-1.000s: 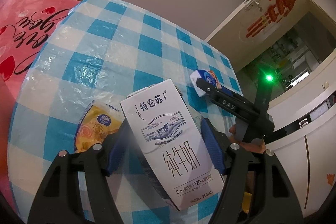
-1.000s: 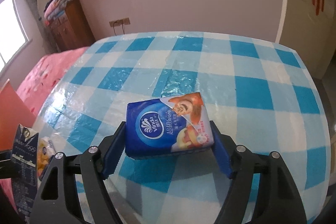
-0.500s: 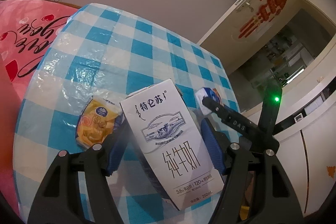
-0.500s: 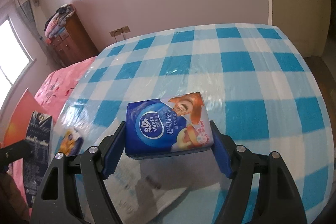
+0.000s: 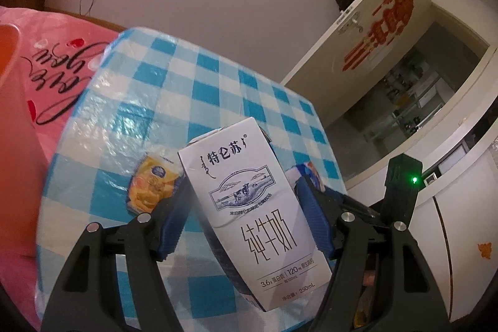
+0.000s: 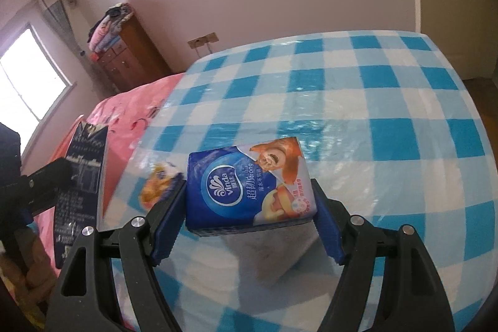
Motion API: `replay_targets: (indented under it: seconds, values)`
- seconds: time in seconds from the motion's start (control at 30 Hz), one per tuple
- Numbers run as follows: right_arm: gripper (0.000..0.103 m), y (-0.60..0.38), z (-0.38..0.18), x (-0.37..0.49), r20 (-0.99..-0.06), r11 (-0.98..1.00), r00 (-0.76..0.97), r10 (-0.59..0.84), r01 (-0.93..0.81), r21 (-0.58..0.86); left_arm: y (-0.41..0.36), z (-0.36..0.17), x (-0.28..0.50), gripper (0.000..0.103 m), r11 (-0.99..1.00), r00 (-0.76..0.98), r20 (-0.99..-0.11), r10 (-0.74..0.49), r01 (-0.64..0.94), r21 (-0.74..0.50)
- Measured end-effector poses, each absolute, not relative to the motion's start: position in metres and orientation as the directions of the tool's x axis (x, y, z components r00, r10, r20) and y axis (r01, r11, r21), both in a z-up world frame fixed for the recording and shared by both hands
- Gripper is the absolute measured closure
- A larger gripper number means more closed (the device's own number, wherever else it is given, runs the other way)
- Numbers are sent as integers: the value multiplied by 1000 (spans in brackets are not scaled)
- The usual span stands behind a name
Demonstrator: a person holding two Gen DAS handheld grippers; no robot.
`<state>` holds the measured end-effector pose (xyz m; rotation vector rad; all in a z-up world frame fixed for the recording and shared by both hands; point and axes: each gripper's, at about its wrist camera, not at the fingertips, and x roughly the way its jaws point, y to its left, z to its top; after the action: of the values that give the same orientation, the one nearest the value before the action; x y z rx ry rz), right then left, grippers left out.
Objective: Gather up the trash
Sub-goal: 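Carry the milk carton and tissue pack over the bucket and open both tools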
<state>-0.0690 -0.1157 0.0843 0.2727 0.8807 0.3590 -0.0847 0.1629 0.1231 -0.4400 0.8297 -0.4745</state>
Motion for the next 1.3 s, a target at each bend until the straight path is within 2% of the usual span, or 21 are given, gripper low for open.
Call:
replay_targets:
  seconds: [0.6, 0.93, 1.3]
  values:
    - [28, 11, 156, -77, -639, 813, 518, 568, -476, 336, 282, 175, -122, 36, 840, 767, -505, -396, 80, -537]
    - [28, 15, 126, -79, -681, 830, 494, 540, -447, 335, 274, 140, -155, 35, 855, 717, -568, -404, 75, -514]
    - [28, -13, 95, -94, -707, 861, 509, 490, -407, 305, 238, 79, -150, 34, 813, 629, -645, -434, -34, -581]
